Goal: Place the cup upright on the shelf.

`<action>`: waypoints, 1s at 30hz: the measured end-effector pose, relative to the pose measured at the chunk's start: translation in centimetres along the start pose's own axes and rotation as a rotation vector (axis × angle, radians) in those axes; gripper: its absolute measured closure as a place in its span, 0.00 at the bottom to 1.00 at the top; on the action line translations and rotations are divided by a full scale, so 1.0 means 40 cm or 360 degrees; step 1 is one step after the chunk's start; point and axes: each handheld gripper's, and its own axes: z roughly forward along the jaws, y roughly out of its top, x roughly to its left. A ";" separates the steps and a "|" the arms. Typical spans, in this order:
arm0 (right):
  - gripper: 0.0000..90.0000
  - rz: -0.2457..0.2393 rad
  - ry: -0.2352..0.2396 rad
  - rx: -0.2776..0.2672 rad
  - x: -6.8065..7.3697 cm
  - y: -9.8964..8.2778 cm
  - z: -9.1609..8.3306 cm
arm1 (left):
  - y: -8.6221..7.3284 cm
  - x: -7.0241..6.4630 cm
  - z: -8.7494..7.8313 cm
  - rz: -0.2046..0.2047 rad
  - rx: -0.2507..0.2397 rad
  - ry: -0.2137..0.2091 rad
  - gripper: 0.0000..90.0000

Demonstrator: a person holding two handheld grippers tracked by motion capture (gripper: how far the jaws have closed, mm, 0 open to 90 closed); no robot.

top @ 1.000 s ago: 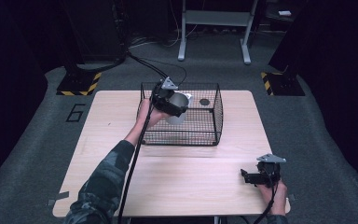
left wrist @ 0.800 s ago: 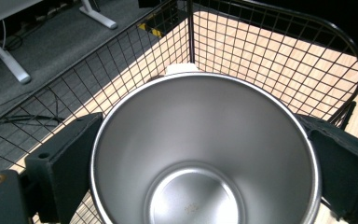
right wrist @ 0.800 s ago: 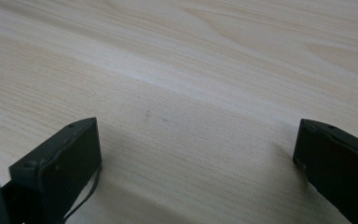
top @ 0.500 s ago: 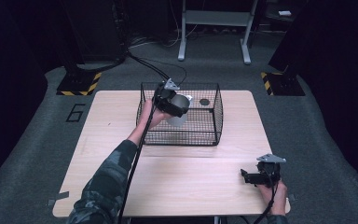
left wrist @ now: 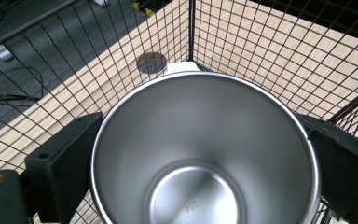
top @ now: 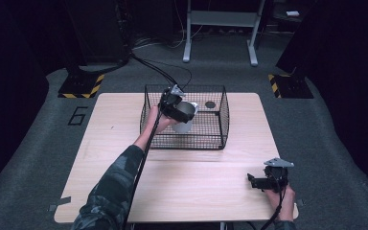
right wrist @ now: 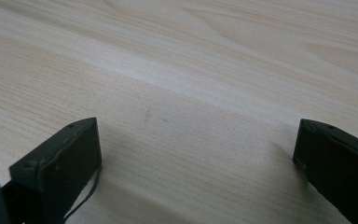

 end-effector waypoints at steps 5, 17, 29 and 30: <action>0.00 0.0000 0.0000 0.0001 0.000 0.000 0.000 | -0.006 -0.001 0.013 -0.0006 0.0022 -0.0017 0.07; 0.01 0.0000 0.0000 0.0000 0.000 0.000 0.000 | -0.014 -0.002 0.041 -0.0005 0.0092 -0.0045 0.07; 0.01 0.0009 0.0000 0.0002 0.001 0.000 0.000 | -0.018 -0.002 0.062 -0.0015 0.0149 -0.0062 0.07; 0.01 0.0005 0.0000 0.0001 0.001 0.000 0.000 | -0.018 -0.002 0.063 -0.0009 0.0152 -0.0061 0.07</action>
